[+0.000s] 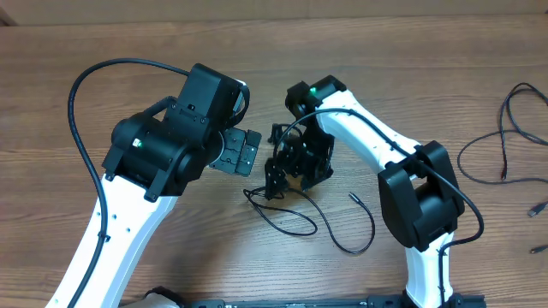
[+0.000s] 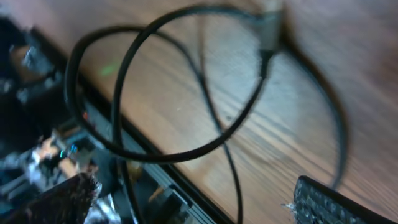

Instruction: Untangle cables

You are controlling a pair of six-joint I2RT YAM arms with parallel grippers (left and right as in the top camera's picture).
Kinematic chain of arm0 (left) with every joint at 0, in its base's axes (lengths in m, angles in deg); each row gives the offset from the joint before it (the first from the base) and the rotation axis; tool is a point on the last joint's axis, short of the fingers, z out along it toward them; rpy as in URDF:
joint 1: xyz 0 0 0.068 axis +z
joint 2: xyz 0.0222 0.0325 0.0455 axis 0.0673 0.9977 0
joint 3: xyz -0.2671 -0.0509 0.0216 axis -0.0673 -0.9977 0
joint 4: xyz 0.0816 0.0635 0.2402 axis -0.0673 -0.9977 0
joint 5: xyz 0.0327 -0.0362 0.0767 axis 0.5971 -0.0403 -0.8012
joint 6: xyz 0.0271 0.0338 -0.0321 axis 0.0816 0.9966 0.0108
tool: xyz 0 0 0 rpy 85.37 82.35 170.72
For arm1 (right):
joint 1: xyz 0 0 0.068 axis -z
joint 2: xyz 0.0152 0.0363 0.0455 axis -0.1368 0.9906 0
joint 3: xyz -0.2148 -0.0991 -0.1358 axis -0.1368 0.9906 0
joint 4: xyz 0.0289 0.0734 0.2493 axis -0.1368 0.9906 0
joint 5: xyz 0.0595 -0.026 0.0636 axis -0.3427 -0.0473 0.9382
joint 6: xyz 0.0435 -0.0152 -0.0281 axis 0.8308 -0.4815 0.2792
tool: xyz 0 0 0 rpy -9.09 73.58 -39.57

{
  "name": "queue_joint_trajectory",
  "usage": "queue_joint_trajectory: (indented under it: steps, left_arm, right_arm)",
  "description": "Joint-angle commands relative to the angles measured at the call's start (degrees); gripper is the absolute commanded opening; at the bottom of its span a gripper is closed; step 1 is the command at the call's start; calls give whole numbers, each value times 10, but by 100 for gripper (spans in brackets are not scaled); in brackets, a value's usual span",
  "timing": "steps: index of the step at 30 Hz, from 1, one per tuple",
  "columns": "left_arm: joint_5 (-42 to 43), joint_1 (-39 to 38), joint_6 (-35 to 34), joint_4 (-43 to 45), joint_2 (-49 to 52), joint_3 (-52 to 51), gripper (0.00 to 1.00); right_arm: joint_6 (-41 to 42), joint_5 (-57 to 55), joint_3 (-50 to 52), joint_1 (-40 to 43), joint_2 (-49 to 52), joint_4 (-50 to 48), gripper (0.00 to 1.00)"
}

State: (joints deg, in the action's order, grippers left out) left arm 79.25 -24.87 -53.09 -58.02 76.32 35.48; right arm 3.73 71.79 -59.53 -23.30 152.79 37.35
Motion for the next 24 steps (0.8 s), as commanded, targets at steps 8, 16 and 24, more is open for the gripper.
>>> queue_joint_trajectory:
  steps: [8,16,24]
  left_arm:
    - [-8,2,-7,2,3,1,100]
    - [-8,2,-7,2,3,1,100]
    - [-8,2,-7,2,3,1,100]
  right_arm:
    - [-237,125,27,-18,-16,-3,100]
    - [-283,123,27,-24,-16,-94,100]
    - [-284,119,43,-63,-16,-84,100]
